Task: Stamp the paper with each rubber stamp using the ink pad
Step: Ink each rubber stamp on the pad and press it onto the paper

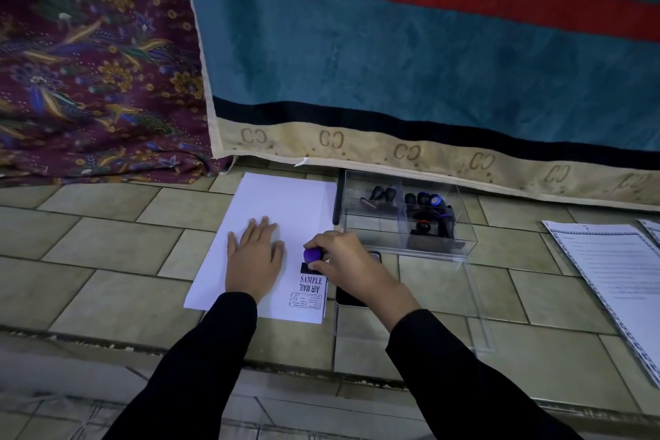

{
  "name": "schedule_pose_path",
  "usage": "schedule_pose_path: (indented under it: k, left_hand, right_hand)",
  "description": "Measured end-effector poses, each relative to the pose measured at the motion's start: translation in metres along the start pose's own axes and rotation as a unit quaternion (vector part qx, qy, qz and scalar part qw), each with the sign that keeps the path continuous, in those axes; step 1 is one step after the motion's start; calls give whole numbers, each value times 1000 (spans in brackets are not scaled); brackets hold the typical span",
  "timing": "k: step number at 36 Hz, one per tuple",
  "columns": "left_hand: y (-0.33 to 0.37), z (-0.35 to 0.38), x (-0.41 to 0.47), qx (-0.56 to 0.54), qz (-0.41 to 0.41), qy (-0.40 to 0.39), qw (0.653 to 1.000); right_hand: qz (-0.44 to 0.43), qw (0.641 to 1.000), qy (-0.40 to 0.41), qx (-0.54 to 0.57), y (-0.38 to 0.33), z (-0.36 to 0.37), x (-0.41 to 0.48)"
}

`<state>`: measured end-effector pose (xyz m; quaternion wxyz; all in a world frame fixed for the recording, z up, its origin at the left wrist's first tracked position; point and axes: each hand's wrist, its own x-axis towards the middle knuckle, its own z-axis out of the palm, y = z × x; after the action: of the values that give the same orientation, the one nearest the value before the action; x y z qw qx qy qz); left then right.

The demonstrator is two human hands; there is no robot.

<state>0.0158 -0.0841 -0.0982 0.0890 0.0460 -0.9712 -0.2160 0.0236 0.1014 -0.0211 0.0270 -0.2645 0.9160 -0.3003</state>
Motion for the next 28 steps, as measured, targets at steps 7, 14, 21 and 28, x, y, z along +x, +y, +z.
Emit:
schedule_pose_path:
  k: [7,14,21,28]
  left_hand:
    - [4,-3,0,1,-8,-4,1000]
    - [13,-6,5,-2,-37,-3,999]
    - [11,0,1,-9,-28,22,999]
    - [11,0,1,-7,-28,33,999]
  right_hand:
    - [28,1000,1,0,-2,-2,5]
    - [21,1000,-1,2,-1,4,-2]
    - [6,1000,22,-2,1,11,-5]
    - [51,983,145,102,5,-10,-1]
